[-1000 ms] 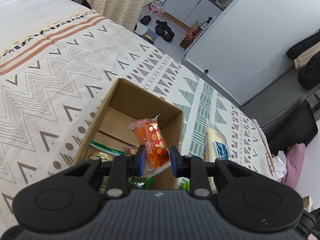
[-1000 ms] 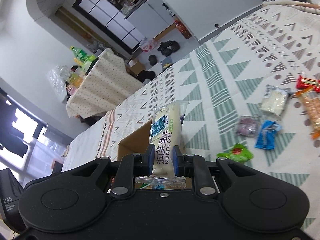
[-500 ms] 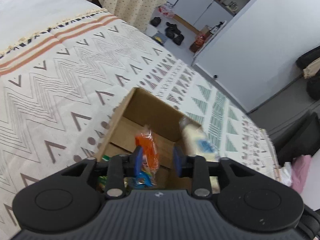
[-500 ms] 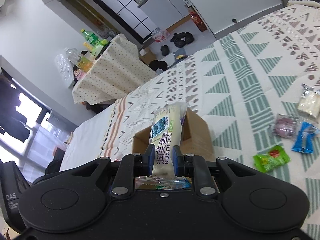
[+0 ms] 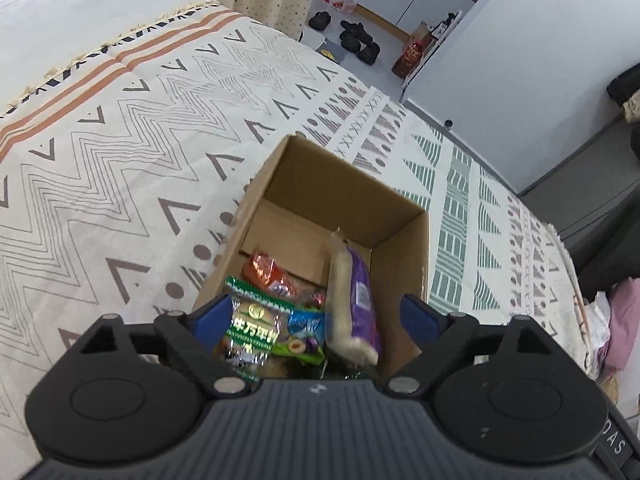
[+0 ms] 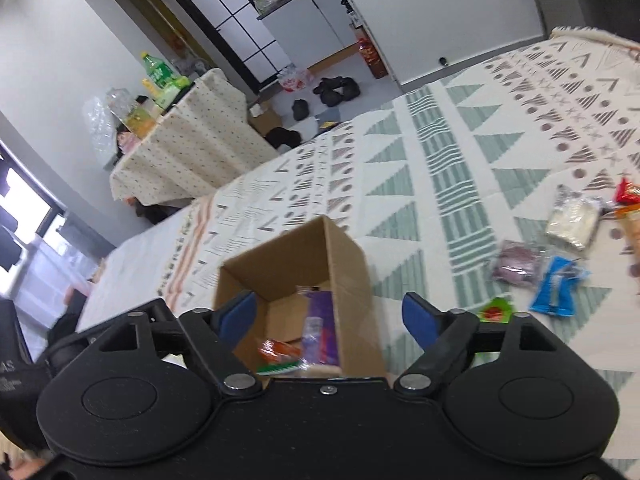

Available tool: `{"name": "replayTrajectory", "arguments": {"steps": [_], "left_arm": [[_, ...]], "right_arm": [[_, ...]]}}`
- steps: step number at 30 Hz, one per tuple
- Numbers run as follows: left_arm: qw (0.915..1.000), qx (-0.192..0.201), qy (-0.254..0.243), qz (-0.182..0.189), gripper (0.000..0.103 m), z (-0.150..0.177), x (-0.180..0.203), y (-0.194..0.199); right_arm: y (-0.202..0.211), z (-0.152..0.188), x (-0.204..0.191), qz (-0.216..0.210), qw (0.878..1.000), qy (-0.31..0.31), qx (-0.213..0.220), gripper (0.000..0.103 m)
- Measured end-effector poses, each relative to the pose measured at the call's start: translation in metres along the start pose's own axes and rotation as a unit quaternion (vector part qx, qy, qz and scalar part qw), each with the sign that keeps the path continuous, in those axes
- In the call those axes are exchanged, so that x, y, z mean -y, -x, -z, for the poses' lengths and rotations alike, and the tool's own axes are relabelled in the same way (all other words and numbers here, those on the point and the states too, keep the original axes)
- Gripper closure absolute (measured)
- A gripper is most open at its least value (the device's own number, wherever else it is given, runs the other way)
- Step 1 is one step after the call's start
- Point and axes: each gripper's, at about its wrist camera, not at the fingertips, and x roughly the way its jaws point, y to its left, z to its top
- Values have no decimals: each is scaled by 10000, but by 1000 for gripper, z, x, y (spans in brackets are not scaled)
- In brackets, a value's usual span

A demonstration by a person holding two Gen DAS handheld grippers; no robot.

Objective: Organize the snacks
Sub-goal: 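Withdraw both tools from the box toward the remaining snacks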

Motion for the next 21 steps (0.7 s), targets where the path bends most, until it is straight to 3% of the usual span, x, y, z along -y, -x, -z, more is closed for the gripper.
{"name": "replayTrajectory", "arguments": {"steps": [9,11,17,21], "left_arm": [[9999,-118,-78,26,6,17,11,10],[9998,-145,-114,49,0,22,15,13],[9996,-44,-238,126,0,37,27,24],[9993,61,-334,128,0,46,36,31]], "right_arm": [[27,10,24,247,9996,-90,108,13],[35,12,27,312,9994,-52,169,10],[57,16,44,439,9983,-46,374,0],[69,17,55,453,9982,0,380,0]]}}
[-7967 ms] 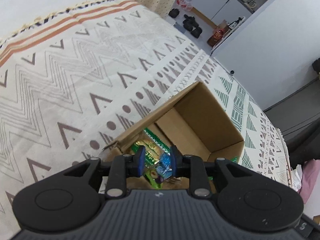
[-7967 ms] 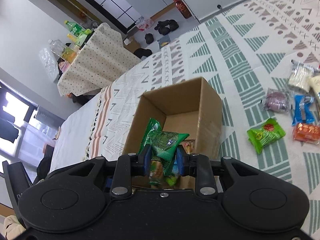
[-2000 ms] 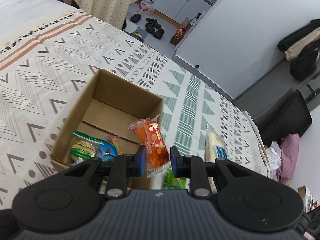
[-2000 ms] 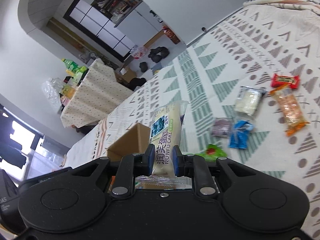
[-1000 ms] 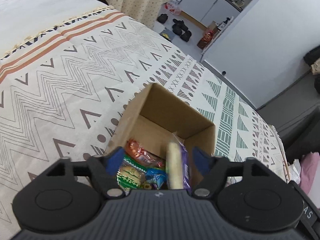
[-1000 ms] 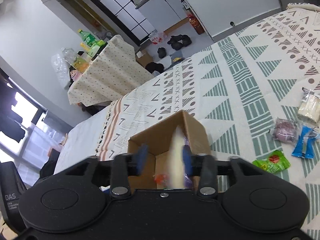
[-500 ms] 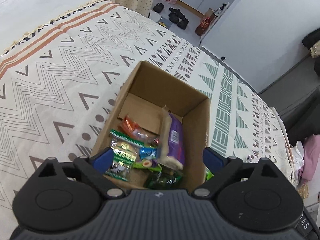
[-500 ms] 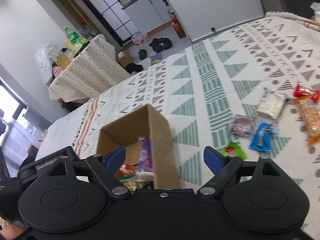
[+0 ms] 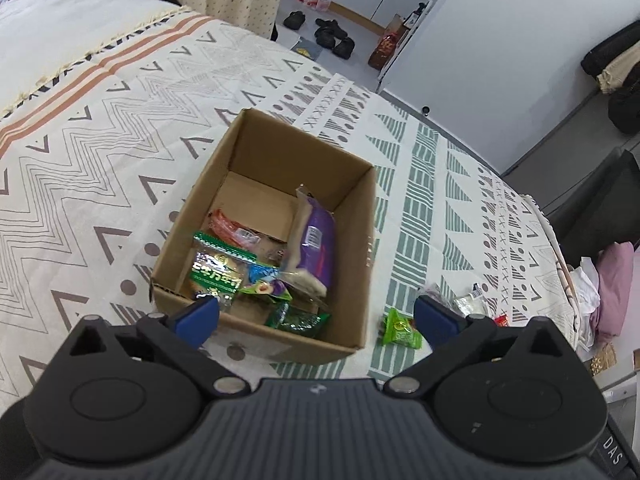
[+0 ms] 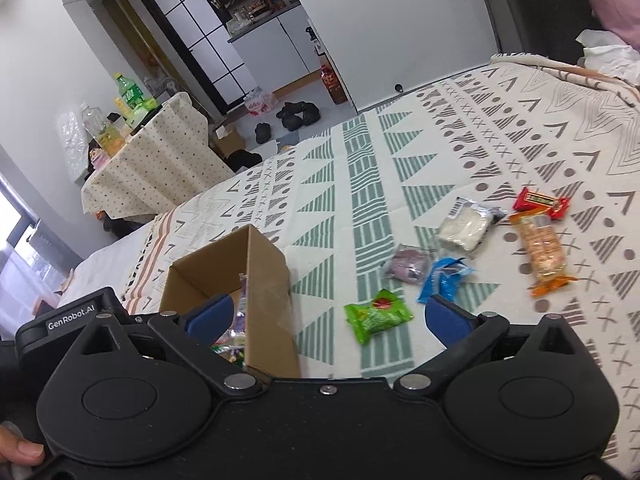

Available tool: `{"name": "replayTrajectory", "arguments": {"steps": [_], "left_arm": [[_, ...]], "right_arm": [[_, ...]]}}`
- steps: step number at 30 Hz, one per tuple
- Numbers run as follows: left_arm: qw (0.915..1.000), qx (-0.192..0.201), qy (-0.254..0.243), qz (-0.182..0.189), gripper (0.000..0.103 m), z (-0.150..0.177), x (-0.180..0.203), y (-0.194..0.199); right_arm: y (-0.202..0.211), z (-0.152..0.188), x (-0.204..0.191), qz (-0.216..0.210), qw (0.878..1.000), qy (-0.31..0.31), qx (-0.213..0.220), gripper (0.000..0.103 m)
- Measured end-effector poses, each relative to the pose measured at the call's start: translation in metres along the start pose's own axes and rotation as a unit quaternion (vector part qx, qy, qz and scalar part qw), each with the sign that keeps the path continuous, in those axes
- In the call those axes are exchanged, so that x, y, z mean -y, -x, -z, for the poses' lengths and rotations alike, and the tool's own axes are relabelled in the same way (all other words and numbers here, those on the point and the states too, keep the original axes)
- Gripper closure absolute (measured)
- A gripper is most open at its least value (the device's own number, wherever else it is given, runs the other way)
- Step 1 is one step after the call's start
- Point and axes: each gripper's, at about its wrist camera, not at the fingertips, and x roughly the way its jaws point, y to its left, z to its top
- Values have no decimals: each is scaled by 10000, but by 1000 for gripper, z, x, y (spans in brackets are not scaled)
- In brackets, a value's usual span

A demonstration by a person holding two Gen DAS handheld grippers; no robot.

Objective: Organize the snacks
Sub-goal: 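Withdraw both tools from the box toward the remaining snacks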

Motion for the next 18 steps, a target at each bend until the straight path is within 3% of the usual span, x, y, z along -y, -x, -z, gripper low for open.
{"name": "replayTrajectory", "arguments": {"steps": [18], "left_arm": [[9994,104,-295,163,0,36,51,18]], "right_arm": [[56,2,56,214,9989,-73,413,0]]}}
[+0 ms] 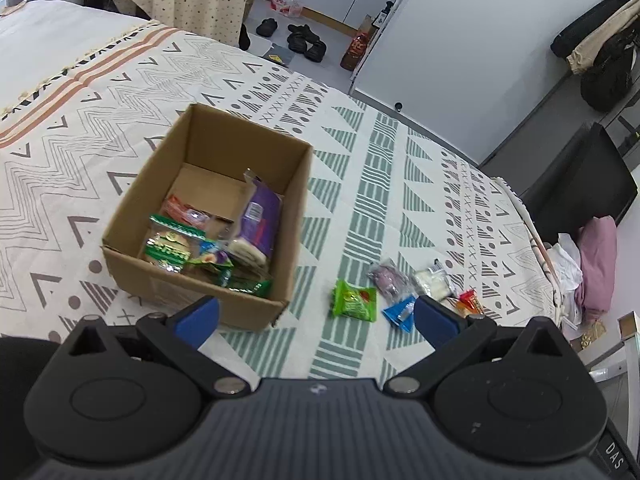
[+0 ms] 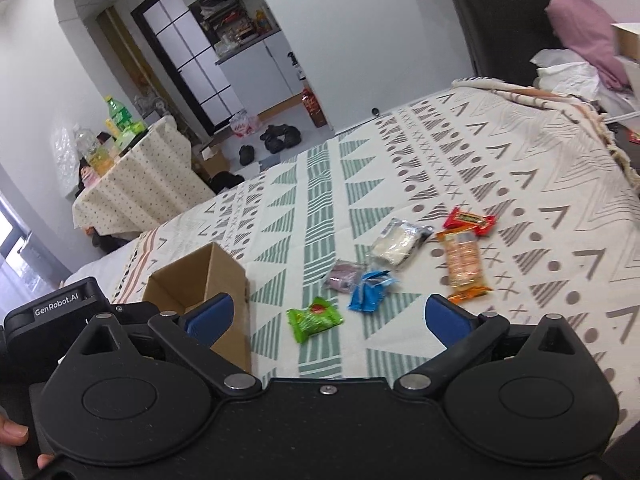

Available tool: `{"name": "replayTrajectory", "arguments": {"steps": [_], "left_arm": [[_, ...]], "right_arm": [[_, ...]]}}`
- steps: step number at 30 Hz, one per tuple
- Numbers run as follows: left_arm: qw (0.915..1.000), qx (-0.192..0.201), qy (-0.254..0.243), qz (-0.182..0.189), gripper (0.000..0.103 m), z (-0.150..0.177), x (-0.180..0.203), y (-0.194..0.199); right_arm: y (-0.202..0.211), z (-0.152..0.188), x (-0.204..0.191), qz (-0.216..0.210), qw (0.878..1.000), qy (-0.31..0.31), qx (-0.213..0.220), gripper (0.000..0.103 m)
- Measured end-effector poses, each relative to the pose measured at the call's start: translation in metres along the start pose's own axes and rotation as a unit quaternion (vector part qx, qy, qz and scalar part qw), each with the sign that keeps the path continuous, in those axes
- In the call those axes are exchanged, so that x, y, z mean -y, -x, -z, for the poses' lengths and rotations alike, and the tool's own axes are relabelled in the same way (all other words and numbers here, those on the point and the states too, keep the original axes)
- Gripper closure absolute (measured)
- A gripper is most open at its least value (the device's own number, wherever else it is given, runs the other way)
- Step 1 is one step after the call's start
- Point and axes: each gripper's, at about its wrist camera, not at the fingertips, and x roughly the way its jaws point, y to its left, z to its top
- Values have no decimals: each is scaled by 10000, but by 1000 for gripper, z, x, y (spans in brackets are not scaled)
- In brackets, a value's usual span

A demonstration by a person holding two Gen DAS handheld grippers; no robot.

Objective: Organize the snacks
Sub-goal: 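Withdraw both tools from the box toward the remaining snacks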

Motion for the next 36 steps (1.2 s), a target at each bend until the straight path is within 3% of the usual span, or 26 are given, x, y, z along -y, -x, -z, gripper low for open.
{"name": "replayTrajectory", "arguments": {"steps": [17,36], "left_arm": [[9997,148,-88,-146,0,19,38,-5],[9978,-304,-368,-463,0,36,71,-54]], "right_arm": [[12,-3,45,250,9995,-170,53,0],[-8,2,92,295,9984,-458,-151,0]]}}
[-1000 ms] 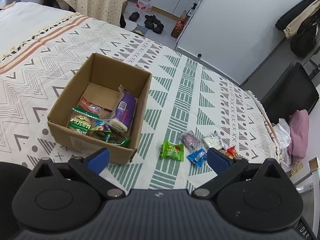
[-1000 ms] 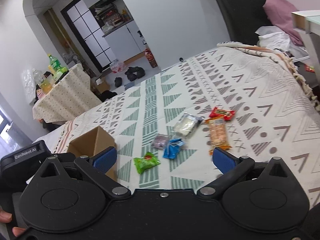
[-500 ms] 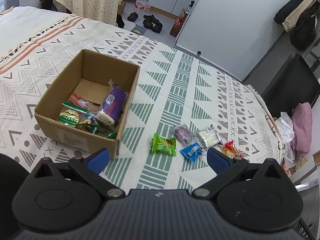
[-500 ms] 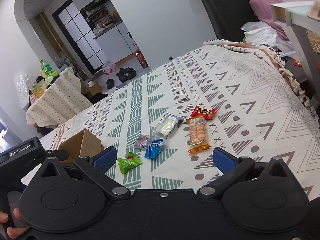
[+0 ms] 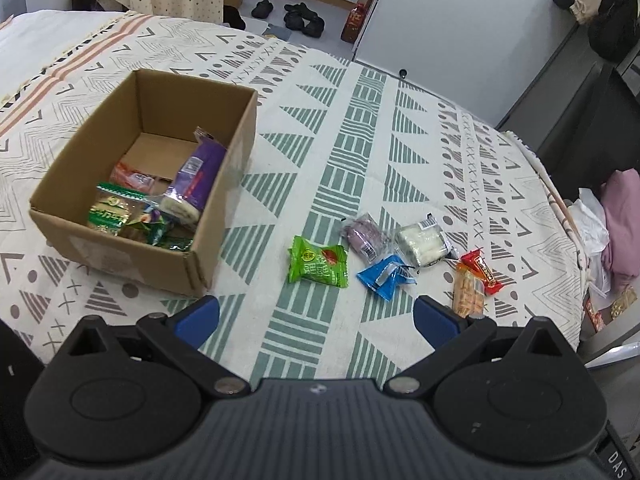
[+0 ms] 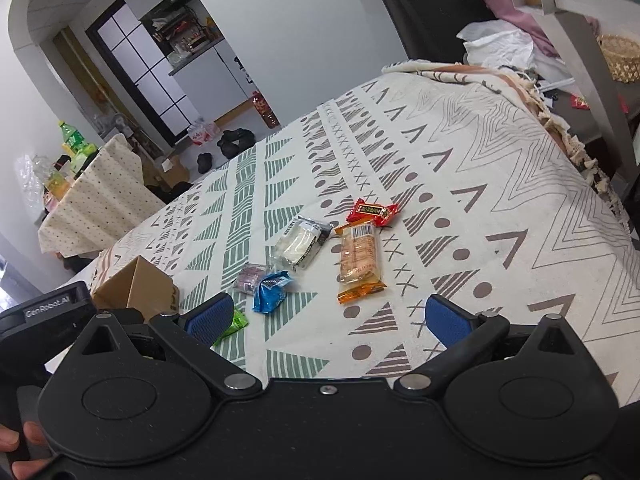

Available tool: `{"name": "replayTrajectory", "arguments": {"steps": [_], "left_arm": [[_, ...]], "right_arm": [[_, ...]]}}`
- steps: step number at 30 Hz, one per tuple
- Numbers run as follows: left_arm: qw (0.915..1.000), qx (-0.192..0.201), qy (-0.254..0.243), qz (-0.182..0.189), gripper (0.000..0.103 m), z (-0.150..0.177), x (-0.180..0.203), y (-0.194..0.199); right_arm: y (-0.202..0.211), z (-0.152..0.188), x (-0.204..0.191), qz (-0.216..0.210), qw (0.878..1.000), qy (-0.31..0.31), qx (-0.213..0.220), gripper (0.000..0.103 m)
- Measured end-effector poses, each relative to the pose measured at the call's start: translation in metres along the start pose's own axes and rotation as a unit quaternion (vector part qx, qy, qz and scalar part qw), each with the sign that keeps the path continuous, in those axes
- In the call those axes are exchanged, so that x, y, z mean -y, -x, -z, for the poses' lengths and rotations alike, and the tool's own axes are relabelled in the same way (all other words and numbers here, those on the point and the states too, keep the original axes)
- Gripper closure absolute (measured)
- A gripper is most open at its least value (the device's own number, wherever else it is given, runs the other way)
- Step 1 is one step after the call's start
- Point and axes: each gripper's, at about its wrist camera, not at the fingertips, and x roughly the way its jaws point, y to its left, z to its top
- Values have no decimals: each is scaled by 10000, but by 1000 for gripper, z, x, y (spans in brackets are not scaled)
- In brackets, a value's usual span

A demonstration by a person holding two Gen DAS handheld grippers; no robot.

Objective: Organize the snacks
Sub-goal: 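Withdraw both tools from the box toward the remaining snacks, then grasp the green sweet with the left gripper while the right gripper grasps the biscuit packet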

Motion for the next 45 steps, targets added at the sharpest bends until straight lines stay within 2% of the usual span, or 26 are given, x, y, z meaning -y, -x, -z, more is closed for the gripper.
{"name": "replayTrajectory", "arguments": {"steps": [12,16,20,26,30,37,42,43,45], "left_arm": [[9996,-66,-111,231,5,-2,23,-35],[9995,-90,-152,253,15,-4,28,-50],[9996,-142,-55,252,29,-5,29,-66],[9998,-101,170,-79,47,-8,23,-89],[9992,-90,263,-275,48,-9,20,-103],[9982,-195,265,-511,48,-7,16,-128],[9977,-260,312,-542,61,-8,14,-136],[9979,-268,292,-515,68,-9,14,-137],[9980,-273,287,-492,73,-9,14,-137]], "right_arm": [[-27,-5,14,-130,9993,-288,-211,0],[-39,-8,18,-199,9986,-388,-297,1],[-57,-12,22,-197,9979,-425,-436,13],[-79,-14,26,-110,9973,-442,-581,24],[-93,-15,29,-39,9969,-440,-654,32],[-116,-15,30,10,9962,-313,-810,36],[-132,-18,25,201,9969,-119,-752,36],[-135,-19,24,223,9970,-50,-736,36],[-143,-19,20,287,9967,91,-748,36]]}}
